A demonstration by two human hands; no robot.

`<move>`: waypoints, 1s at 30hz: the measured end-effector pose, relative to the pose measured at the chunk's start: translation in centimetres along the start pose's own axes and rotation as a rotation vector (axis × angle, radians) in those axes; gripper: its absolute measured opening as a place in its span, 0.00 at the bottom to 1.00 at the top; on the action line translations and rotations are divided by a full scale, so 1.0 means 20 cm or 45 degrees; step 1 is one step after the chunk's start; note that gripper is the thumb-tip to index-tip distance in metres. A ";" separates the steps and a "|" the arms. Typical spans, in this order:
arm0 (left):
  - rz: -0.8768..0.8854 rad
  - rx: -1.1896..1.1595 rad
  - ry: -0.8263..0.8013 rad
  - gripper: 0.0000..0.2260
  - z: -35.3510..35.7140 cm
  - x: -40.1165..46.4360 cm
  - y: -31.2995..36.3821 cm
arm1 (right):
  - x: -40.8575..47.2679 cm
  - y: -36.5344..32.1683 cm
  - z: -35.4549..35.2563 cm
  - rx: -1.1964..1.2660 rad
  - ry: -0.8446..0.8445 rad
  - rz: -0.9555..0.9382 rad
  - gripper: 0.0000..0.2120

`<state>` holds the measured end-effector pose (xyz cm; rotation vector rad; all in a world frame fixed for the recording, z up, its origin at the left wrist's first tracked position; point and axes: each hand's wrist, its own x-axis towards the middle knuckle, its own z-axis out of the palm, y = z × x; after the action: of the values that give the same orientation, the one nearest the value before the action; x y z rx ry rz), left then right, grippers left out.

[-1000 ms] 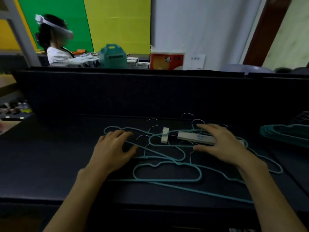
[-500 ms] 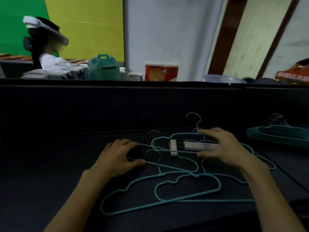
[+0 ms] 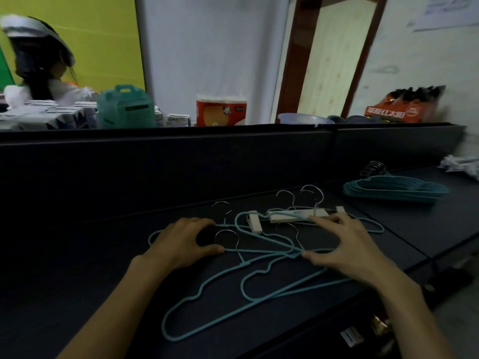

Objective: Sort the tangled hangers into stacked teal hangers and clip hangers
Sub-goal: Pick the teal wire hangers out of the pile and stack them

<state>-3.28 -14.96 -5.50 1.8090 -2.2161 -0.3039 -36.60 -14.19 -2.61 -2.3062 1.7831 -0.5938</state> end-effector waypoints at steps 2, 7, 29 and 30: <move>0.003 0.017 0.008 0.34 0.00 0.00 -0.01 | -0.02 0.00 -0.01 0.003 0.018 0.025 0.40; 0.084 -0.014 0.144 0.34 0.06 -0.03 0.01 | -0.04 -0.04 -0.01 -0.006 0.074 -0.002 0.39; 0.069 0.149 0.146 0.38 0.16 -0.30 0.46 | -0.32 -0.02 -0.09 -0.049 0.020 0.117 0.37; 0.069 0.150 0.151 0.38 0.16 -0.31 0.46 | -0.33 -0.02 -0.09 -0.060 0.021 0.116 0.37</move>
<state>-11.66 -7.13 -6.03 1.7715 -2.2381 -0.0552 -38.31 -7.54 -2.09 -2.2413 1.9179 -0.5636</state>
